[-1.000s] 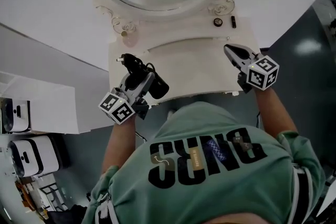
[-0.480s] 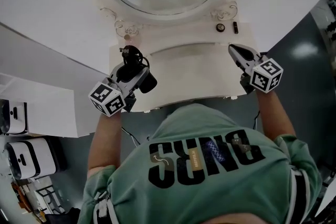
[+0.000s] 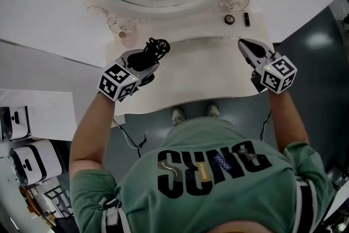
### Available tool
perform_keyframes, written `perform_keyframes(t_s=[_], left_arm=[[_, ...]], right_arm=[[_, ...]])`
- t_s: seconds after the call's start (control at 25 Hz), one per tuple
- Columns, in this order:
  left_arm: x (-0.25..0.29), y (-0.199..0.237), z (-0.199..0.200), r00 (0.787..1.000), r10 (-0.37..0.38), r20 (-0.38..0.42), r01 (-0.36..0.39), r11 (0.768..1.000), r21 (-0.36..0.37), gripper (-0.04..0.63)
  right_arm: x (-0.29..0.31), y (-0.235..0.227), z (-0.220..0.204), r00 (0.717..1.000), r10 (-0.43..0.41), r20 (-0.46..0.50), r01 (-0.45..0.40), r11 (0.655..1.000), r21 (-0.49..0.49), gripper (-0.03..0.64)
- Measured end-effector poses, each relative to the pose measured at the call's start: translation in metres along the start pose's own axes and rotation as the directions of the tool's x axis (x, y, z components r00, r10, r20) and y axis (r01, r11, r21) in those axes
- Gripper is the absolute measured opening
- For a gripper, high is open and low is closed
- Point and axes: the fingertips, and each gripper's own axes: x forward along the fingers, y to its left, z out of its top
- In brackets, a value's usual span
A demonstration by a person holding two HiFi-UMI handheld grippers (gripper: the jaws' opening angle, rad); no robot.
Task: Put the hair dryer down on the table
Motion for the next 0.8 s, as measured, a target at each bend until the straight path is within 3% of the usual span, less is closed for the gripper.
perform_keyframes(t_s=[0.16,0.32,0.56,0.8], left_arm=[[0.045,0.006,-0.014,0.991,-0.046,-0.129,0.053,0.998,0.047,0.212],[0.094,0.005,-0.027,0.967,-0.070,-0.245,0.099,0.989,0.109,0.212],[0.151,0.007,-0.053,0.899,-0.095,-0.427,0.172,0.974,0.146,0.212],[0.195,0.003,-0.079,0.831,-0.100,-0.547,0.214,0.965,0.149,0.212]], right_arm=[[0.009,-0.018,-0.018,1.000,-0.013,-0.020,0.014,1.000,0.009,-0.006],[0.017,-0.040,-0.033,0.999,-0.029,-0.028,0.029,1.000,0.007,-0.006],[0.026,-0.066,-0.047,0.998,-0.052,-0.033,0.052,0.998,0.017,-0.006],[0.030,-0.082,-0.066,0.997,-0.061,-0.051,0.063,0.997,0.039,-0.006]])
